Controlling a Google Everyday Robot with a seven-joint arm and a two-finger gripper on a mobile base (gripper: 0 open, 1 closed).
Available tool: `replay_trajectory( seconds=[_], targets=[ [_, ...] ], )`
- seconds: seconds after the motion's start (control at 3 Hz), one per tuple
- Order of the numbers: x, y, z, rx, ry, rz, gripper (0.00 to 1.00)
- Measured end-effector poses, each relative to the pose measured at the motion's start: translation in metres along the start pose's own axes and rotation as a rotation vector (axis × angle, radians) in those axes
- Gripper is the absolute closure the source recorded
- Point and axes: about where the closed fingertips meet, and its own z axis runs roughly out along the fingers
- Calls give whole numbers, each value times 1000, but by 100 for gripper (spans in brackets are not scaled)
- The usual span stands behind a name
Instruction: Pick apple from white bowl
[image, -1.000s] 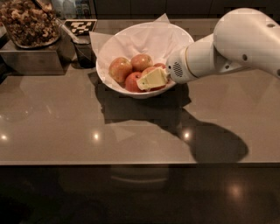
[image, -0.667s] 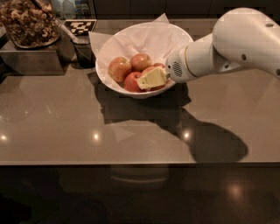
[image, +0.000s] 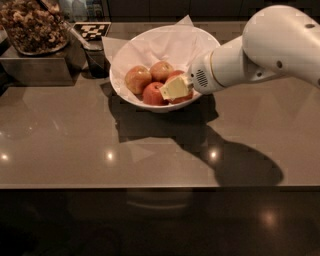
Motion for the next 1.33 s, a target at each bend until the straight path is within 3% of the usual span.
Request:
replay_trajectory(
  seconds=[0.33, 0.67, 1.0, 1.33],
  targets=[
    [0, 0, 0, 0, 0, 0, 100],
    [-6, 1, -9, -61, -51, 8, 100],
    [-29, 2, -37, -225, -182, -6, 100],
    [-69, 12, -70, -381, -310, -68, 100]
  ],
)
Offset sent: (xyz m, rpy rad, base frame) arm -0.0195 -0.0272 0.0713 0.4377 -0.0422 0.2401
